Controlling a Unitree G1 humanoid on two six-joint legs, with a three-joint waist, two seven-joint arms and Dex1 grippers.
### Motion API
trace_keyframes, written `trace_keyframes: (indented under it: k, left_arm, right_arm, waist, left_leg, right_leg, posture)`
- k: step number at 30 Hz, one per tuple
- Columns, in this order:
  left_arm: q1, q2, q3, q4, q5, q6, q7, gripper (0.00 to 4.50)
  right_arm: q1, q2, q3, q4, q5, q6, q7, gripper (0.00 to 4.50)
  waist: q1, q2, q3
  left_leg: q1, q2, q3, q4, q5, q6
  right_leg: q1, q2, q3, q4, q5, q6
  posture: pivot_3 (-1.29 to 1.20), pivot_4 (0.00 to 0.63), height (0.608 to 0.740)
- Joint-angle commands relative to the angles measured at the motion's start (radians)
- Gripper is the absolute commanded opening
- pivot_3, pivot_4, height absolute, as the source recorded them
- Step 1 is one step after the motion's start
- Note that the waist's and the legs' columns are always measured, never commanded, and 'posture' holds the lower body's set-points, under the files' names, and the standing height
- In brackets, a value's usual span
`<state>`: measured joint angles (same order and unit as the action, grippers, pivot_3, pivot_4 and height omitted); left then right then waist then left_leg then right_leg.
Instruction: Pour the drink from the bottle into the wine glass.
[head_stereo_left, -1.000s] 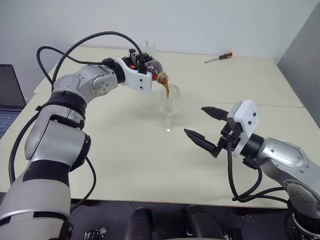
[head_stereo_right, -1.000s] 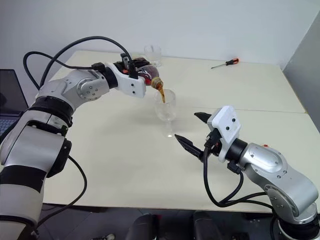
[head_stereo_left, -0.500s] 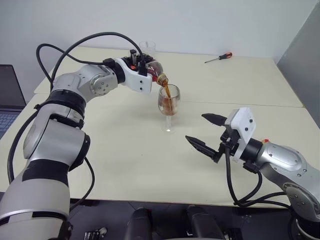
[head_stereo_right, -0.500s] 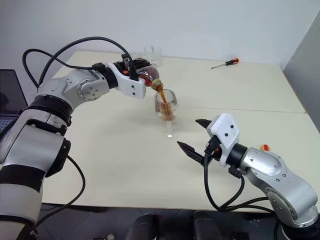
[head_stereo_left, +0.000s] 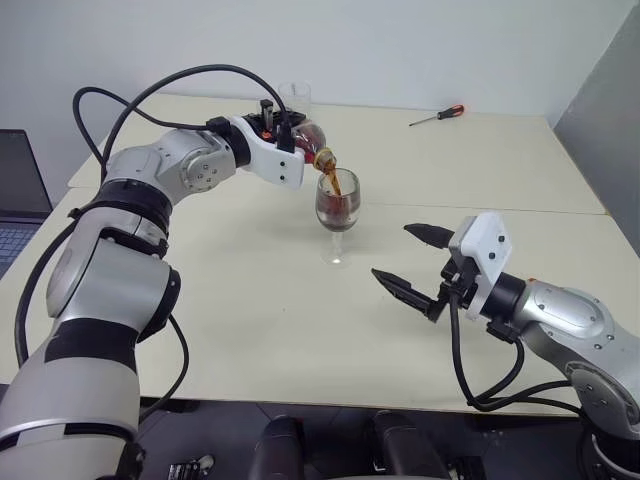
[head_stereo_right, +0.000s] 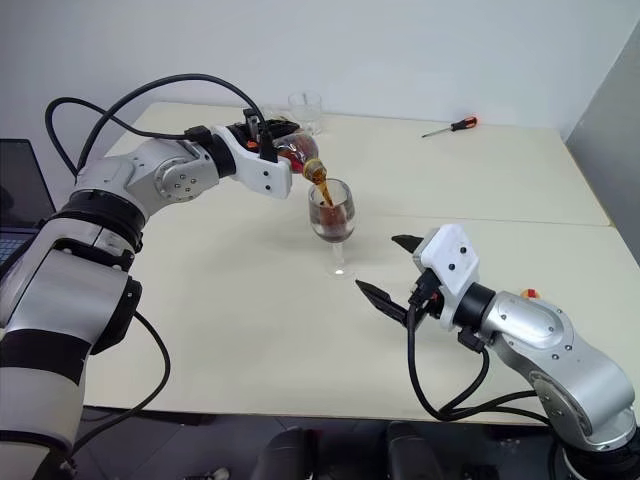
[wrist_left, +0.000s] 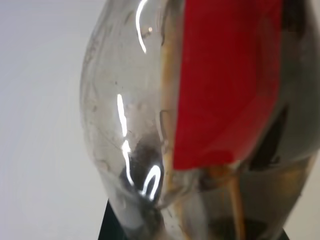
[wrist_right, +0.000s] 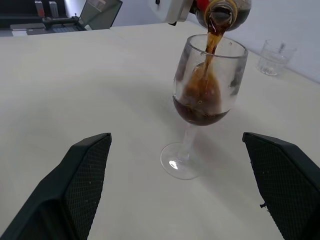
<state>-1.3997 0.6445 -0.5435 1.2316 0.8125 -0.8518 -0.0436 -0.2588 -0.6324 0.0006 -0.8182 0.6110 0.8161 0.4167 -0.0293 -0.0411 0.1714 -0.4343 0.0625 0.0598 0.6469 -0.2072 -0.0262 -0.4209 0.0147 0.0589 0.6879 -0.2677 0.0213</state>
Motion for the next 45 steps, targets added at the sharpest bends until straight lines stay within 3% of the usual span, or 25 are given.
trace_keyframes:
  k: [1, 9, 16, 22, 24, 29, 39, 45]
  left_arm:
    - [-0.045, 0.021, 0.017, -0.014, -0.015, 0.006, 0.017, 0.76]
    - [-0.032, 0.014, 0.038, -0.008, -0.048, 0.005, -0.014, 0.76]
    - [0.027, -0.047, 0.207, 0.009, -0.308, 0.036, -0.258, 0.76]
    - [0.1, -0.094, 0.38, -0.028, -0.546, 0.144, -0.463, 0.76]
    - [0.137, -0.112, 0.477, -0.044, -0.663, 0.253, -0.5, 0.76]
    - [0.289, -0.13, 0.727, -0.088, -0.907, 0.52, -0.426, 0.76]
    - [0.547, -0.205, 0.824, -0.263, -0.993, 0.643, -0.306, 0.76]
    - [0.627, -0.249, 0.814, -0.329, -0.973, 0.648, -0.211, 2.82]
  right_arm:
    - [-0.017, -0.011, -0.017, -0.012, -0.001, -0.01, 0.012, 4.5]
    - [-0.032, 0.002, -0.018, -0.002, -0.02, -0.033, 0.018, 4.5]
    - [-0.027, 0.004, -0.015, 0.004, -0.024, -0.045, 0.026, 4.5]
    - [-0.033, -0.003, -0.011, 0.019, -0.024, -0.052, 0.05, 4.5]
    - [-0.038, -0.009, -0.016, 0.027, -0.023, -0.056, 0.065, 4.5]
    - [-0.082, 0.006, -0.013, 0.049, 0.004, -0.053, 0.091, 4.5]
    - [-0.139, -0.005, 0.011, 0.115, 0.018, -0.063, 0.172, 4.5]
    - [-0.153, -0.003, 0.024, 0.152, 0.011, -0.081, 0.222, 4.5]
  waist:
    - [0.0, 0.0, 0.0]
    - [0.0, 0.0, 0.0]
    - [0.0, 0.0, 0.0]
    - [-0.003, 0.0, 0.0]
    - [-0.004, 0.0, 0.0]
    - [-0.012, 0.0, 0.0]
    - [0.011, -0.002, -0.001]
    - [0.012, -0.002, -0.002]
  left_leg:
    - [0.0, 0.0, 0.0, 0.0, 0.0, 0.0]
    - [0.0, 0.0, 0.0, 0.0, 0.0, 0.0]
    - [0.0, 0.0, 0.0, 0.0, 0.0, 0.0]
    - [0.0, 0.0, 0.0, 0.001, 0.0, 0.0]
    - [0.001, 0.0, 0.0, 0.001, 0.0, 0.0]
    - [0.002, 0.001, 0.0, 0.003, 0.0, 0.0]
    - [0.0, 0.0, -0.002, 0.007, 0.0, 0.0]
    - [0.0, 0.001, -0.002, 0.011, 0.0, 0.0]
  right_leg:
    - [0.0, 0.0, 0.0, 0.0, 0.0, 0.0]
    - [0.0, 0.0, 0.0, 0.001, 0.0, 0.0]
    - [0.0, 0.0, 0.0, 0.001, 0.0, 0.0]
    - [0.0, 0.0, 0.0, 0.003, 0.0, 0.0]
    - [0.0, 0.0, 0.0, 0.004, 0.0, 0.0]
    - [0.0, 0.001, 0.001, 0.008, 0.0, 0.0]
    - [0.001, -0.001, -0.003, 0.008, 0.0, 0.0]
    - [0.001, 0.0, -0.003, 0.009, 0.0, 0.0]
  posture:
    - [0.0, 0.15, 0.74]
    - [0.0, 0.15, 0.74]
    - [0.0, 0.15, 0.74]
    - [0.0, 0.15, 0.74]
    - [0.0, 0.15, 0.74]
    - [0.0, 0.15, 0.74]
    - [0.0, 0.15, 0.74]
    - [0.0, 0.15, 0.74]
